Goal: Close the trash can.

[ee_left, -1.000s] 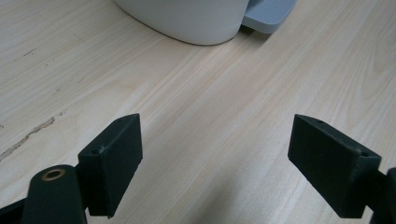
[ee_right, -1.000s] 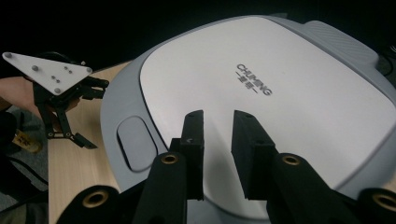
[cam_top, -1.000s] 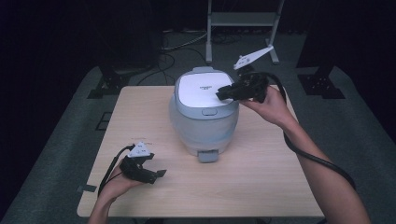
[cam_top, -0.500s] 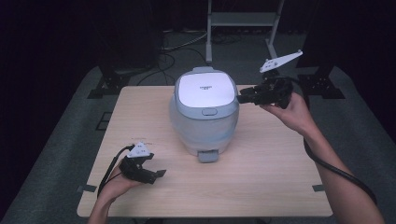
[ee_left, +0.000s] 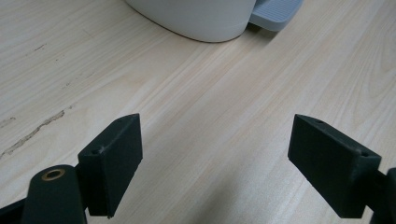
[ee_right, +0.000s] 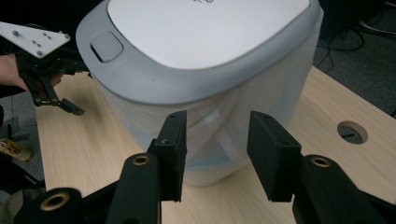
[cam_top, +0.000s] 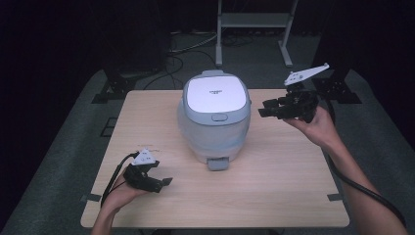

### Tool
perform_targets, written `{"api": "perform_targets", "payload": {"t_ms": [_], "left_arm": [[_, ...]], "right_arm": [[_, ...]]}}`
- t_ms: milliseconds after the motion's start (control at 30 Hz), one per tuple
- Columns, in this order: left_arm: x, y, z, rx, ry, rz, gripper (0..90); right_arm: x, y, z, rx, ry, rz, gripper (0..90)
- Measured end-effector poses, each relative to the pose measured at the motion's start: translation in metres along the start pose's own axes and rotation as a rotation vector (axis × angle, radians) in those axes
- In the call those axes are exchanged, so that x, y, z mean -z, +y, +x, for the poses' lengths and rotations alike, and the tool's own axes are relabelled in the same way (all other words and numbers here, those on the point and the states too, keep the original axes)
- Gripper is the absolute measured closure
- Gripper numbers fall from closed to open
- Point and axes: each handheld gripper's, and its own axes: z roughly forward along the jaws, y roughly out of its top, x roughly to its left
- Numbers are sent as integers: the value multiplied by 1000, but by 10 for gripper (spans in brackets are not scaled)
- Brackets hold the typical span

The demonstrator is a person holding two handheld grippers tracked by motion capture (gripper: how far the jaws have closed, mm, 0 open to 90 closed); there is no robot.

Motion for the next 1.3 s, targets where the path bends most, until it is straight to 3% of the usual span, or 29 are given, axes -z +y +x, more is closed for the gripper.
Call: {"api": "perform_targets", "payload": {"t_ms": [600, 1300], "left_arm": [[-1, 1, 0, -1, 3, 2, 169], [-2, 1, 0, 5, 7, 5, 148]], "right_arm": [[7, -32, -10, -54, -23, 3, 475], [-2, -74, -22, -134, -39, 31, 381]]}}
